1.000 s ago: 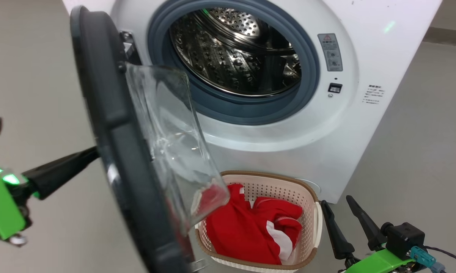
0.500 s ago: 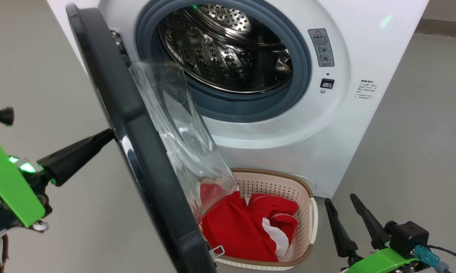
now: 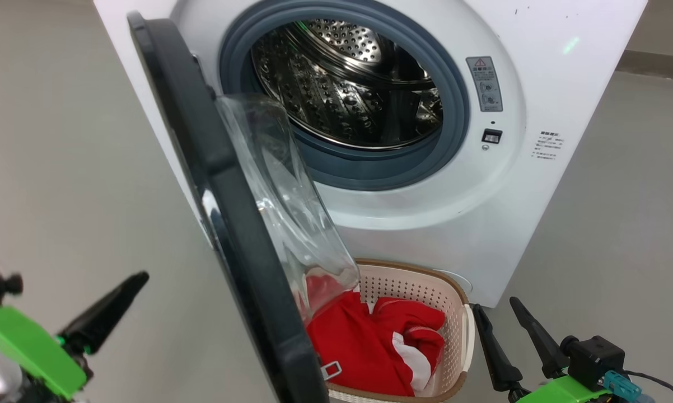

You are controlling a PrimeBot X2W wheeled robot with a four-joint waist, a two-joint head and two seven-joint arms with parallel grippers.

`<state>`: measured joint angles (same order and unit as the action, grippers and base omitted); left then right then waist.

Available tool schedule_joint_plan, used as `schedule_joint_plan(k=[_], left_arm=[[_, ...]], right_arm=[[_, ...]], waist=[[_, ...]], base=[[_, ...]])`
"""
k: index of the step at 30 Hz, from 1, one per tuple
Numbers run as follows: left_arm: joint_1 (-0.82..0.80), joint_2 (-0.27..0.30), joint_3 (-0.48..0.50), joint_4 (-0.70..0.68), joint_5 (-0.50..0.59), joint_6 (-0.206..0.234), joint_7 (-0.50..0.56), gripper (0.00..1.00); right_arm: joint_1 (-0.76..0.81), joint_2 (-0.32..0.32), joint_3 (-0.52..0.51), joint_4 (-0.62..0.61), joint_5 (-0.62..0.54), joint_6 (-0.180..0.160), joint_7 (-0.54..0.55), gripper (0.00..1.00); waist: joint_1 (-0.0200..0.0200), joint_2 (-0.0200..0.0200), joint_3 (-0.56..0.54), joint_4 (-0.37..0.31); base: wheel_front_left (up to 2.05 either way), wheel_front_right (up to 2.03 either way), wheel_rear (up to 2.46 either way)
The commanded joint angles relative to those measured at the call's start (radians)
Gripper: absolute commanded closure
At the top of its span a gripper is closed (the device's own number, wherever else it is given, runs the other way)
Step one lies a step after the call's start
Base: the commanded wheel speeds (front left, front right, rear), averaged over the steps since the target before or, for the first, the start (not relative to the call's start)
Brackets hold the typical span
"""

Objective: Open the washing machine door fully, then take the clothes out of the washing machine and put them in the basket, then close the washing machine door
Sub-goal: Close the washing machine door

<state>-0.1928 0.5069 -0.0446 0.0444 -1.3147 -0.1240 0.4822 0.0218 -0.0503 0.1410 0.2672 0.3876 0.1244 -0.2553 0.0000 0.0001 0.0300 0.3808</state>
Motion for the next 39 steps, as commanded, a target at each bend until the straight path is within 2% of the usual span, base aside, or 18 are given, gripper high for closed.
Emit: schedule_joint_plan(k=[1, 2, 3, 5, 20, 31, 32, 33, 39], left_arm=[[-0.015, 0.030, 0.040, -0.010, 0.005, -0.007, -0.026, 0.58], [0.001, 0.025, 0.030, 0.002, 0.011, -0.007, -0.050, 0.53], [0.016, 0.022, 0.019, 0.015, 0.019, -0.007, -0.072, 0.42], [0.039, 0.013, 0.000, 0.045, 0.030, -0.007, -0.123, 0.00], [0.127, -0.032, -0.134, 0.210, 0.018, -0.007, -0.431, 0.00], [0.143, -0.059, -0.248, 0.310, 0.077, -0.007, -0.616, 0.00], [0.143, -0.059, -0.248, 0.310, 0.077, -0.007, -0.616, 0.00], [0.140, -0.068, -0.262, 0.324, 0.095, -0.007, -0.668, 0.00], [0.125, -0.092, -0.270, 0.369, 0.172, -0.007, -0.737, 0.00]], right_arm=[[-0.010, 0.000, 0.023, -0.023, 0.019, 0.006, -0.006, 0.00], [-0.007, 0.000, 0.023, -0.022, 0.018, 0.006, -0.006, 0.00], [-0.005, 0.000, 0.023, -0.022, 0.017, 0.006, -0.006, 0.00], [-0.002, 0.000, 0.022, -0.021, 0.014, 0.006, -0.006, 0.00], [0.004, 0.000, 0.028, -0.015, 0.007, 0.006, -0.006, 0.00], [0.000, 0.000, 0.026, -0.011, 0.007, 0.006, -0.006, 0.00], [0.000, 0.000, 0.026, -0.011, 0.007, 0.006, -0.006, 0.00], [-0.001, 0.000, 0.024, -0.011, 0.005, 0.006, -0.006, 0.00], [-0.001, 0.000, 0.014, -0.011, 0.002, 0.006, -0.006, 0.00]], waist=[[0.0000, -0.0001, -0.004, 0.004], [0.0000, -0.0001, -0.006, 0.006], [0.0000, -0.0001, -0.007, 0.008], [0.0000, -0.0001, -0.010, 0.013], [0.0000, -0.0001, -0.022, 0.029], [0.0000, -0.0001, -0.015, 0.031], [0.0000, -0.0001, -0.015, 0.031], [0.0000, -0.0001, -0.013, 0.030], [0.0000, -0.0001, -0.011, 0.032]], base=[[0.00, 0.00, 0.00], [0.00, 0.00, 0.00], [0.00, 0.00, 0.00], [0.00, 0.00, 0.00], [0.00, 0.00, 0.00], [0.00, 0.00, 0.00], [0.00, 0.00, 0.00], [0.00, 0.00, 0.00], [0.00, 0.00, 0.00]])
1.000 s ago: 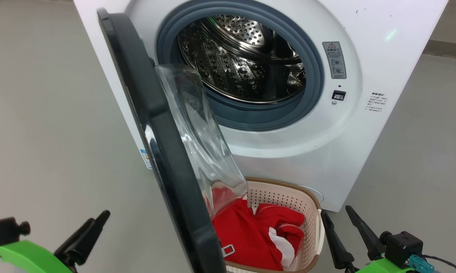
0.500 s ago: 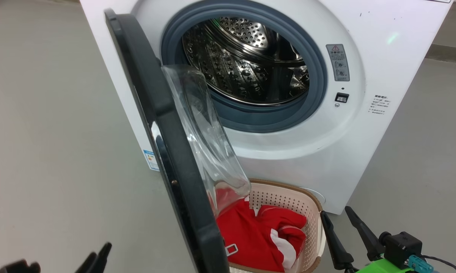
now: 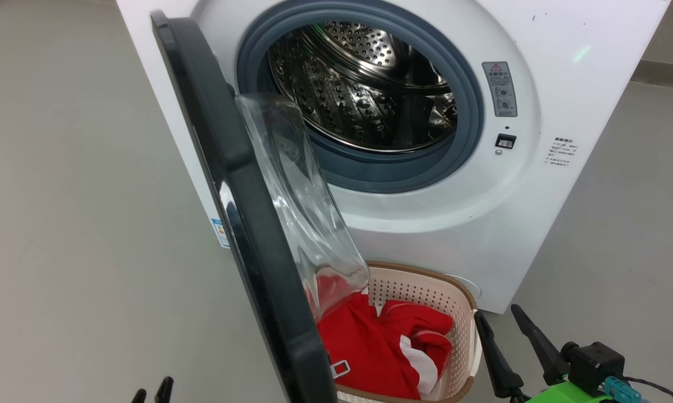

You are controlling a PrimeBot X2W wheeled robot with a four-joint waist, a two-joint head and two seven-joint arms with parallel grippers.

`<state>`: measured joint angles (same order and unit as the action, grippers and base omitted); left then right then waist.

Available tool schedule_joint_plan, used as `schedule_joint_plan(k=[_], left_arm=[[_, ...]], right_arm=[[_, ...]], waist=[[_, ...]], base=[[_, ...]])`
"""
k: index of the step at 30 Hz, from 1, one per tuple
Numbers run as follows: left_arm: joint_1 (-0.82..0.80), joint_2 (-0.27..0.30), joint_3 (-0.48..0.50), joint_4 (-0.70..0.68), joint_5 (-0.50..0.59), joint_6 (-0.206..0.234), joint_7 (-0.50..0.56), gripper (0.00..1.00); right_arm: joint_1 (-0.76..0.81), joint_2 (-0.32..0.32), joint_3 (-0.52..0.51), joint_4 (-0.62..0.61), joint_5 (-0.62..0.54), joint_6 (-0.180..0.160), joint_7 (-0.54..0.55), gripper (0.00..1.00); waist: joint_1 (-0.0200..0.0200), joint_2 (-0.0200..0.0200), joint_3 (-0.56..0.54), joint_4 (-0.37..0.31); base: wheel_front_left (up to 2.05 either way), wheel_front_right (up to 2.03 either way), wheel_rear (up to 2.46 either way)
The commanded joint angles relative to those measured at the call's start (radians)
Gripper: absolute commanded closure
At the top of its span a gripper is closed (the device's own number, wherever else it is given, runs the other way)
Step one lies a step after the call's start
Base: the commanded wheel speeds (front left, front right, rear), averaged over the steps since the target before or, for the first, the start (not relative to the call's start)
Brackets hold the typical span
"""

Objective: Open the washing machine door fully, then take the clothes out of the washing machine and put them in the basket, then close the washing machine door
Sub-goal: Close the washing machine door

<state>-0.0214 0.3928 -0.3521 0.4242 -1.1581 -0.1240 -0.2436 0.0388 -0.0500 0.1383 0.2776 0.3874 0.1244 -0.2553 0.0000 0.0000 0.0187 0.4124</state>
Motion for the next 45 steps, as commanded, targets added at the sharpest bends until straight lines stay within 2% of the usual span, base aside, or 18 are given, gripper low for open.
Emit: schedule_joint_plan(k=[1, 4, 8, 17, 23, 30, 45], left_arm=[[-0.049, 0.017, 0.039, -0.004, 0.041, -0.007, -0.015, 0.00], [-0.052, -0.020, 0.106, -0.004, 0.124, -0.007, -0.017, 0.00], [-0.030, -0.084, 0.223, -0.031, 0.296, -0.007, -0.018, 0.00], [0.035, -0.217, 0.399, -0.149, 0.684, -0.007, -0.018, 0.00], [0.074, -0.285, 0.465, -0.236, 0.867, -0.007, -0.018, 0.00], [0.109, -0.327, 0.484, -0.269, 0.909, -0.007, -0.018, 0.00], [0.104, -0.338, 0.480, -0.281, 0.910, -0.007, -0.018, 0.00]], right_arm=[[-0.018, 0.000, 0.016, -0.021, 0.002, 0.006, -0.006, 0.00], [-0.019, 0.000, 0.009, -0.021, 0.001, 0.006, -0.006, 0.00], [-0.021, 0.000, 0.004, -0.023, 0.000, 0.006, -0.006, 0.00], [-0.028, 0.000, -0.012, -0.025, -0.006, 0.006, -0.006, 0.00], [-0.030, 0.000, -0.026, -0.029, -0.011, 0.006, -0.006, 0.00], [-0.026, 0.000, -0.037, -0.031, -0.011, 0.006, -0.006, 0.00], [-0.027, 0.000, -0.038, -0.030, -0.011, 0.006, -0.006, 0.00]], waist=[[0.0000, 0.0000, 0.000, 0.000], [0.0000, 0.0000, 0.000, 0.002], [0.0000, 0.0000, 0.001, 0.000], [0.0000, 0.0000, 0.009, -0.004], [0.0000, 0.0000, 0.012, -0.005], [0.0000, 0.0000, 0.009, -0.006], [0.0000, 0.0000, 0.010, -0.004]], base=[[0.00, 0.00, 0.00], [0.00, 0.00, 0.00], [0.00, 0.00, 0.00], [0.00, 0.00, 0.00], [0.00, 0.00, 0.00], [0.00, 0.00, 0.00], [0.00, 0.00, 0.00]])
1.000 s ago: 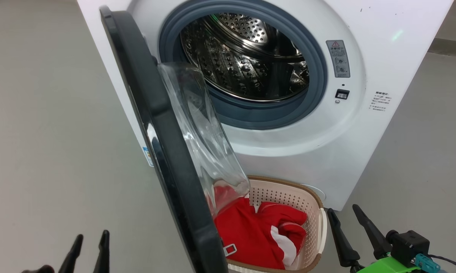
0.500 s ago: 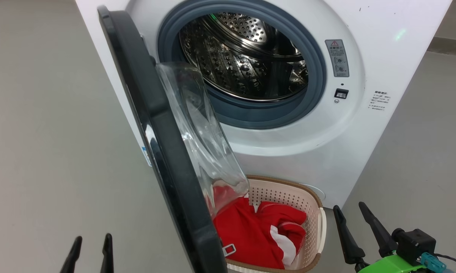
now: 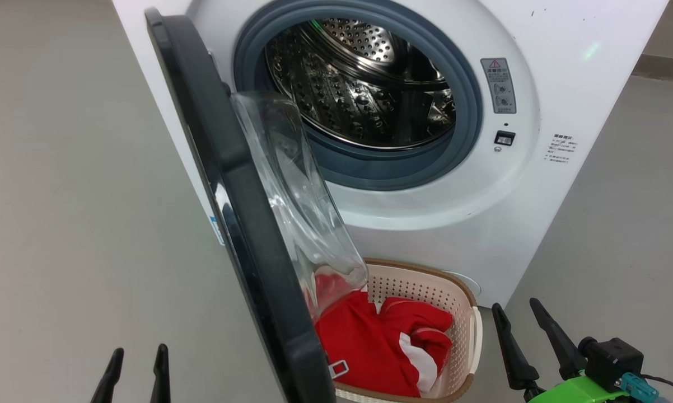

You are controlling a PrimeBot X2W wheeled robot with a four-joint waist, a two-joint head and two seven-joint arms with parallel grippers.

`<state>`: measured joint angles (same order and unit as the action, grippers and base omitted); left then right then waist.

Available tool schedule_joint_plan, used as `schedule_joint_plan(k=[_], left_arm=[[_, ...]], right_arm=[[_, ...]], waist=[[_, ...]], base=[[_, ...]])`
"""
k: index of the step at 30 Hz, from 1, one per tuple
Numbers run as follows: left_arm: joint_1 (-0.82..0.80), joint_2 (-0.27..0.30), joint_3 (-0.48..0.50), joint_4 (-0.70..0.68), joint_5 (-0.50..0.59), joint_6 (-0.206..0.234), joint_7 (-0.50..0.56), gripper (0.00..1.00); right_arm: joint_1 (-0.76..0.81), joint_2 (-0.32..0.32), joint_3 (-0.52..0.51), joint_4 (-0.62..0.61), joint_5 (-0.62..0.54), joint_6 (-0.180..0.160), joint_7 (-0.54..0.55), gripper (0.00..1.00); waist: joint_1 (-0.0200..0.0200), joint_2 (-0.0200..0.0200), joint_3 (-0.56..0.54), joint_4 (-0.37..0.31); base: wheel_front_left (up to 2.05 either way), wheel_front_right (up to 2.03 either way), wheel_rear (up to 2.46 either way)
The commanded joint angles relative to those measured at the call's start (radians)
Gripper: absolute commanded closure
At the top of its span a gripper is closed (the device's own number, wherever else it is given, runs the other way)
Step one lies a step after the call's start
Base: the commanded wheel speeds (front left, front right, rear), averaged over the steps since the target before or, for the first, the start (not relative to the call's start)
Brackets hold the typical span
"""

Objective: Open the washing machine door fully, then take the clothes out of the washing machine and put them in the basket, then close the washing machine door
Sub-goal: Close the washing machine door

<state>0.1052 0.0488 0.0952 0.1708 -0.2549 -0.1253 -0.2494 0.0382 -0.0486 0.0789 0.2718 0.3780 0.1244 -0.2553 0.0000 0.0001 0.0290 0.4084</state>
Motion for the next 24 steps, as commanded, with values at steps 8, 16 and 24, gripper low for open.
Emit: schedule_joint_plan(k=[8, 16, 24], left_arm=[[-0.031, 0.007, 0.017, -0.039, -0.049, -0.005, -0.012, 0.76], [-0.076, 0.073, -0.061, -0.047, -0.284, -0.005, -0.012, 1.00], [-0.146, 0.206, -0.091, -0.072, -0.806, -0.005, -0.012, 1.00]], right_arm=[[-0.023, -0.002, 0.026, -0.020, 0.005, 0.006, -0.006, 0.00], [-0.023, -0.002, 0.033, -0.016, 0.012, 0.006, -0.006, 0.00], [-0.030, -0.002, 0.042, -0.015, 0.019, 0.006, -0.006, 0.00]], waist=[[0.0000, -0.0001, -0.004, -0.001], [0.0000, -0.0001, -0.006, -0.002], [0.0000, -0.0001, -0.001, -0.025]], base=[[0.00, 0.00, 0.00], [0.00, 0.00, 0.00], [0.00, 0.00, 0.00]])
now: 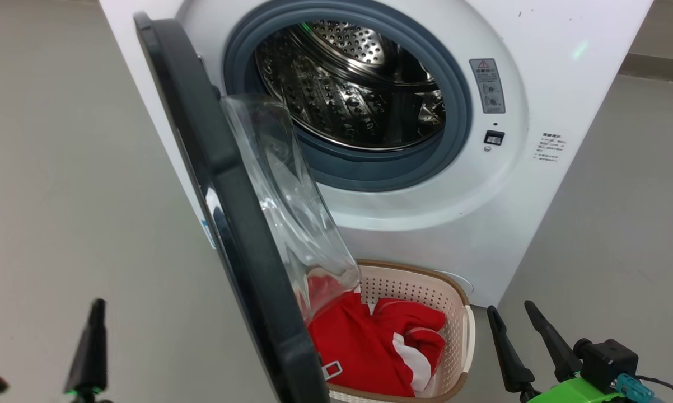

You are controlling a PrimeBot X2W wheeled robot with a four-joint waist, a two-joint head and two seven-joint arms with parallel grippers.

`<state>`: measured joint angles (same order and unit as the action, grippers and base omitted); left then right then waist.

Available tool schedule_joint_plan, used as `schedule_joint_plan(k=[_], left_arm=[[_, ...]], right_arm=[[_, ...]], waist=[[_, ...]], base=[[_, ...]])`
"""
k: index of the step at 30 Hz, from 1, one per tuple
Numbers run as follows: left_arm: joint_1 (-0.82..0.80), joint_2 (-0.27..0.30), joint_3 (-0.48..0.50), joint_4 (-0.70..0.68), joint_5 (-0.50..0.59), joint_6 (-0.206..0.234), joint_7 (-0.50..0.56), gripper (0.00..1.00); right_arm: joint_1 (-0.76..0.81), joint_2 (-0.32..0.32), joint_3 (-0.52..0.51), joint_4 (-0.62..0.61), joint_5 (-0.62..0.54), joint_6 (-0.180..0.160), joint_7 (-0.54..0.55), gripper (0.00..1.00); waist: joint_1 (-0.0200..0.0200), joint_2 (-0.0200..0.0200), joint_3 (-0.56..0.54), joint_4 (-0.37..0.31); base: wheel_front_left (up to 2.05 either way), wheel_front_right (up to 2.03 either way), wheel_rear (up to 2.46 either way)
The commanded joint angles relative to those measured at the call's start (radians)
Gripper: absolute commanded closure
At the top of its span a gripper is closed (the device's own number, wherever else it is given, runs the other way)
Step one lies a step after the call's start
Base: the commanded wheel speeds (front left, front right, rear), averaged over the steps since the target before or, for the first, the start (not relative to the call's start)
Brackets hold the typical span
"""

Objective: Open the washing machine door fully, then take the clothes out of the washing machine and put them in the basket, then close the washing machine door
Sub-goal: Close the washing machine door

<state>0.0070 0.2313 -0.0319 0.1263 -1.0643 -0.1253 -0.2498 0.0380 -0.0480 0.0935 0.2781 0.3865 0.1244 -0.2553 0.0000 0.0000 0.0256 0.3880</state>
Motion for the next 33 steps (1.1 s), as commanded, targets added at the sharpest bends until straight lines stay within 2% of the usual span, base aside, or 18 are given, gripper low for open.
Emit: schedule_joint_plan(k=[1, 2, 3, 7, 13, 16, 22, 25, 33], left_arm=[[-0.053, 0.044, 0.035, -0.032, -0.052, -0.005, -0.012, 1.00], [-0.057, 0.065, 0.030, -0.036, -0.111, -0.005, -0.011, 1.00], [-0.065, 0.097, 0.021, -0.059, -0.237, -0.005, 0.016, 1.00], [-0.065, 0.149, 0.018, -0.119, -0.471, -0.005, 0.149, 1.00], [-0.027, 0.180, 0.067, -0.188, -0.717, -0.005, 0.425, 1.00], [-0.012, 0.178, 0.102, -0.193, -0.749, -0.005, 0.489, 1.00], [0.022, 0.132, 0.191, -0.215, -0.842, -0.005, 0.712, 1.00], [0.027, 0.099, 0.219, -0.234, -0.835, -0.005, 0.809, 1.00], [0.025, 0.001, 0.263, -0.265, -0.778, -0.005, 0.981, 1.00]], right_arm=[[-0.030, -0.002, 0.027, -0.022, 0.011, 0.006, -0.006, 0.00], [-0.031, -0.002, 0.027, -0.022, 0.011, 0.006, -0.006, 0.00], [-0.032, -0.002, 0.024, -0.024, 0.011, 0.006, -0.006, 0.00], [-0.032, -0.002, 0.018, -0.027, 0.009, 0.006, -0.006, 0.00], [-0.038, -0.002, 0.014, -0.028, 0.006, 0.006, -0.006, 0.00], [-0.040, -0.002, 0.014, -0.028, 0.006, 0.006, -0.006, 0.00], [-0.042, -0.002, 0.011, -0.028, 0.005, 0.006, -0.006, 0.00], [-0.043, -0.002, 0.008, -0.029, 0.002, 0.006, -0.006, 0.00], [-0.051, -0.002, 0.011, -0.027, -0.001, 0.006, -0.006, 0.00]], waist=[[0.0000, 0.0000, 0.005, -0.008], [0.0000, 0.0000, 0.008, -0.013], [0.0000, 0.0000, 0.013, -0.020], [0.0000, 0.0000, 0.023, -0.030], [0.0000, 0.0000, 0.035, -0.038], [0.0000, 0.0000, 0.038, -0.039], [0.0000, 0.0000, 0.041, -0.041], [0.0000, 0.0000, 0.043, -0.039], [0.0000, 0.0000, 0.049, -0.043]], base=[[0.00, 0.00, 0.00], [0.00, 0.00, 0.00], [0.00, 0.00, 0.00], [0.00, 0.00, 0.00], [0.00, 0.00, 0.00], [0.00, 0.00, 0.00], [0.00, 0.00, 0.00], [0.00, 0.00, 0.00], [0.00, 0.00, 0.00]])
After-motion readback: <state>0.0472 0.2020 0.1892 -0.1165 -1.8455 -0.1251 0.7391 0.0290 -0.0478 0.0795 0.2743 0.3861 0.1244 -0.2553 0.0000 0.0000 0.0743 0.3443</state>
